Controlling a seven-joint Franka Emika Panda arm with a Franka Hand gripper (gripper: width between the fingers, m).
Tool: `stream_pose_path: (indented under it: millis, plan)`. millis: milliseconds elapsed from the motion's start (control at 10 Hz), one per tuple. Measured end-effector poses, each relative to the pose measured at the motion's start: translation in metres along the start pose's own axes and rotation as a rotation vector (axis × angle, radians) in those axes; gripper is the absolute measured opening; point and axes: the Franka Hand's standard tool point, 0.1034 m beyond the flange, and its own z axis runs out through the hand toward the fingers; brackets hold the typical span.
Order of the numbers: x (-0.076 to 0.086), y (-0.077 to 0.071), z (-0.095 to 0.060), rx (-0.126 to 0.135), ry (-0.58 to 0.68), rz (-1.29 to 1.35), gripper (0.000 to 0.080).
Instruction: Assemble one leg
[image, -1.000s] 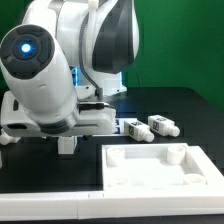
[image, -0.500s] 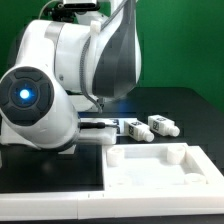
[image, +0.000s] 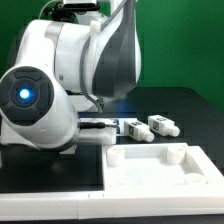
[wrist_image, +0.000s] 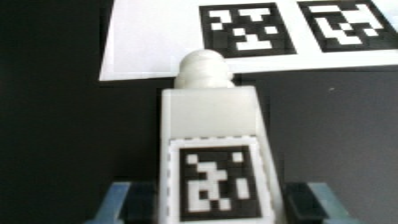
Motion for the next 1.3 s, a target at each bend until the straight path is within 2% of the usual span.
stream_pose_path:
  millis: [100,300,400,500,600,700,800,900,1000,1100,1200,1300]
  plan:
    - [-0.002,-0.002,-0.004,-0.002,0.013,-0.005,0.0282]
    - [-0.03,-0.019,-0.032,-0.007,0.059,-0.032,0.0282]
    - [-0.039,-0.03,-0.048,-0.017,0.129,-0.041,0.0282]
    - [-0.054,-0.047,-0.069,-0.032,0.223,-0.067,0.0282]
    - [-0.06,-0.06,-0.082,-0.047,0.3,-0.103,0.0282]
    - [-0.052,-0.059,-0.089,-0.058,0.406,-0.13,0.0282]
    - [-0.054,-0.058,-0.086,-0.056,0.439,-0.128,0.0284]
    - [-0.05,-0.057,-0.089,-0.06,0.51,-0.129,0.0284]
    - [-0.049,-0.063,-0.095,-0.065,0.577,-0.102,0.0284]
    - [-0.05,-0.1,-0.111,-0.096,0.689,-0.107,0.0284]
    - [-0.05,-0.127,-0.131,-0.071,0.762,-0.123,0.0284]
    - [-0.043,-0.152,-0.165,-0.047,0.903,-0.137,0.0284]
